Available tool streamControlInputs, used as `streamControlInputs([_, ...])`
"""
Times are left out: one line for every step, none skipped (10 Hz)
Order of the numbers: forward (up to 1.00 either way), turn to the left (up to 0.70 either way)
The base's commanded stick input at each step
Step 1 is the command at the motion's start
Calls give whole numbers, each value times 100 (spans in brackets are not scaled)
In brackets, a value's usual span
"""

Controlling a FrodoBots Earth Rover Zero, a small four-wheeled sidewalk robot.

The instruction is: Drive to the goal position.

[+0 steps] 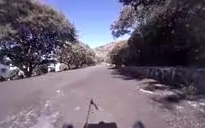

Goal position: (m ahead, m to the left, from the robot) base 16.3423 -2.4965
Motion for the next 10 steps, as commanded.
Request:
streamControlInputs([50,0])
streamControlInputs([50,0])
streamControlInputs([50,0])
streamControlInputs([50,0])
streamControlInputs([50,0])
streamControlInputs([50,0])
streamControlInputs([50,0])
streamControlInputs([50,0])
streamControlInputs([50,0])
streamControlInputs([50,0])
